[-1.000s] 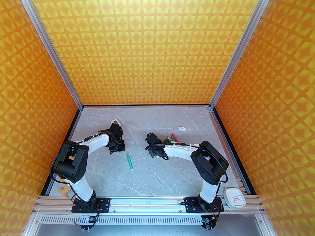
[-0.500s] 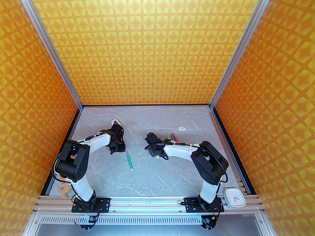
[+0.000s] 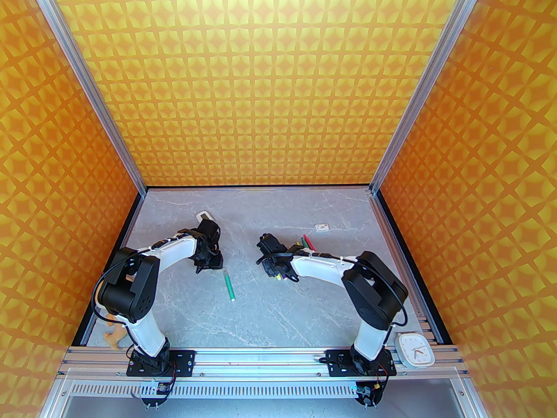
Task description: Open the pen caps
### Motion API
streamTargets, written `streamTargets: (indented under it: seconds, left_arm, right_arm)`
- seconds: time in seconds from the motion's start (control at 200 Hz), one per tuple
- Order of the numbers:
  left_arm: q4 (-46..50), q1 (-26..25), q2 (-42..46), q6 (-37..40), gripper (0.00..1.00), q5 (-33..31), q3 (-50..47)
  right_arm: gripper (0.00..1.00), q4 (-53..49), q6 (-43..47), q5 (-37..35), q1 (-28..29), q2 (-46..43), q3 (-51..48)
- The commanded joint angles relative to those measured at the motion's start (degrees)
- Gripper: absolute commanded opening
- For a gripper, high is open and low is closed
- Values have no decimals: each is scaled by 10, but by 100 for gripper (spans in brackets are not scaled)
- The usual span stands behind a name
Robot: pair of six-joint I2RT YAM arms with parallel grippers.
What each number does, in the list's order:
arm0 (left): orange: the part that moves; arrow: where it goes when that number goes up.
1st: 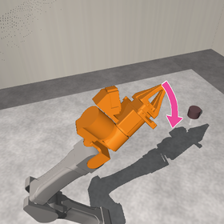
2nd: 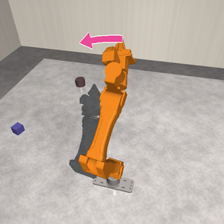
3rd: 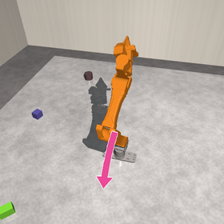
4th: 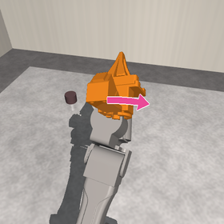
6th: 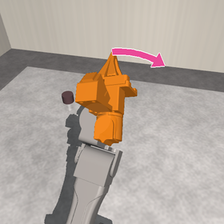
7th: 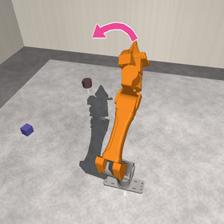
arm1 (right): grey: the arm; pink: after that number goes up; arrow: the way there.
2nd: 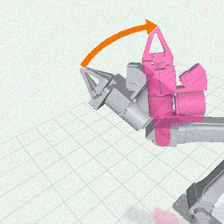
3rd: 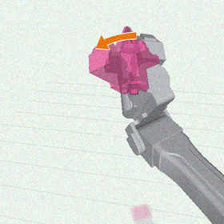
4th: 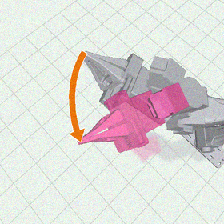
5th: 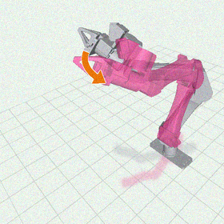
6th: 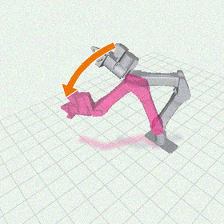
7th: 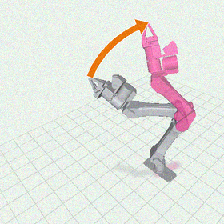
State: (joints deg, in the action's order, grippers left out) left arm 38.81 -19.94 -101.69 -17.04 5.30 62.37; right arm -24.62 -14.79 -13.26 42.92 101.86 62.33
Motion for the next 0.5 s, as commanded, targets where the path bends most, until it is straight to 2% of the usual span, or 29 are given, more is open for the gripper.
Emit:
streamTargets:
  seconds: [0.0,0.255,0.495]
  left_arm:
    - [15,-5,30,5,33,-11,14]
    - [12,-5,77,-4,40,-11,3]
    - [-6,-3,107,-9,47,-3,-20]
  right_arm:
    - [42,-6,6,22,-5,-28,6]
    - [47,-3,0,71,0,-50,2]
    - [48,-13,-7,81,23,-47,15]
